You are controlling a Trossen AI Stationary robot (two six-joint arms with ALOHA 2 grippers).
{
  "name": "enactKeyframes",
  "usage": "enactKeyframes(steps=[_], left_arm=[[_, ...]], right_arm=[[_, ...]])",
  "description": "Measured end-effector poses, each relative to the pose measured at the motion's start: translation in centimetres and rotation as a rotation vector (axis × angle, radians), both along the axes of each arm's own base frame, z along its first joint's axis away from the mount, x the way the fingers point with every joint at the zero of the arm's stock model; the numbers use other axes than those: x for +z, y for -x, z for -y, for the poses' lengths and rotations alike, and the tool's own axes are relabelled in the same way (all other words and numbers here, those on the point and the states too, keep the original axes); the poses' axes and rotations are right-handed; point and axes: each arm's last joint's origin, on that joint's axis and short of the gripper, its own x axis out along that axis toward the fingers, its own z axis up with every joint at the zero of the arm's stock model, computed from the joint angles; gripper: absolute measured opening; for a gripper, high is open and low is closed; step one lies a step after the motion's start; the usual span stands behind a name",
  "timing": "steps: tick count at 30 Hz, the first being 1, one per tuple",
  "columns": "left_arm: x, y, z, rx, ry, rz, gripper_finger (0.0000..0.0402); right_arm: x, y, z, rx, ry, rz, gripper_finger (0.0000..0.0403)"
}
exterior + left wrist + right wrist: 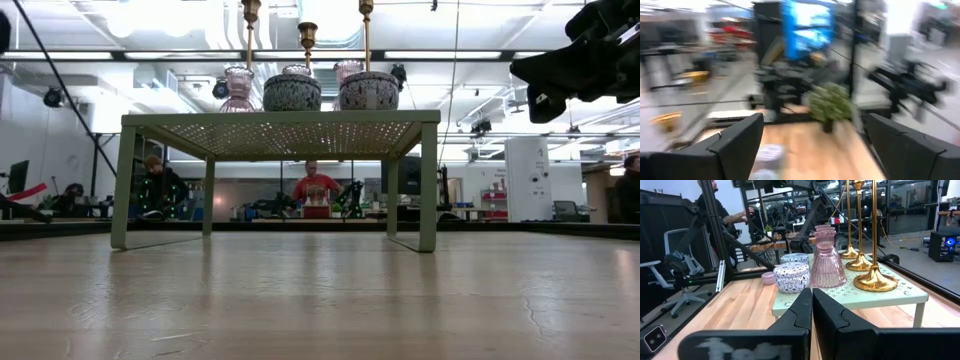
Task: Pick & Place candle stick holders
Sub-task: Put the pink scented candle on the shelf aligned with the other scented candles
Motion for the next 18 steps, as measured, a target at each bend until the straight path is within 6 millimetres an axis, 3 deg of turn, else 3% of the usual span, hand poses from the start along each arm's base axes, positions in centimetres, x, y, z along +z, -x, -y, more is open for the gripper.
enactKeyframes(steps=[4, 7, 11, 18], left_arm=[[0.8, -0.4, 1.1, -0.108, 0.011, -0.092, 0.0358], [1.5, -0.7, 1.5, -0.088, 0.068, -0.215, 0.0358], [1.0, -1.3, 2.3, -0.026, 0.111, -0.434, 0.0358], [-2.7, -2.4, 4.1, 0.108, 0.153, -0.870, 0.0358]], right_arm=[[0.0, 0.0, 0.0, 0.000, 0.000, 0.000, 0.0009], [0.0, 0.0, 0.0, 0.000, 0.000, 0.000, 0.0009], [0.0, 0.0, 0.0, 0.000, 0.000, 0.001, 0.0009], [0.0, 0.0, 0.0, 0.000, 0.000, 0.000, 0.0009]])
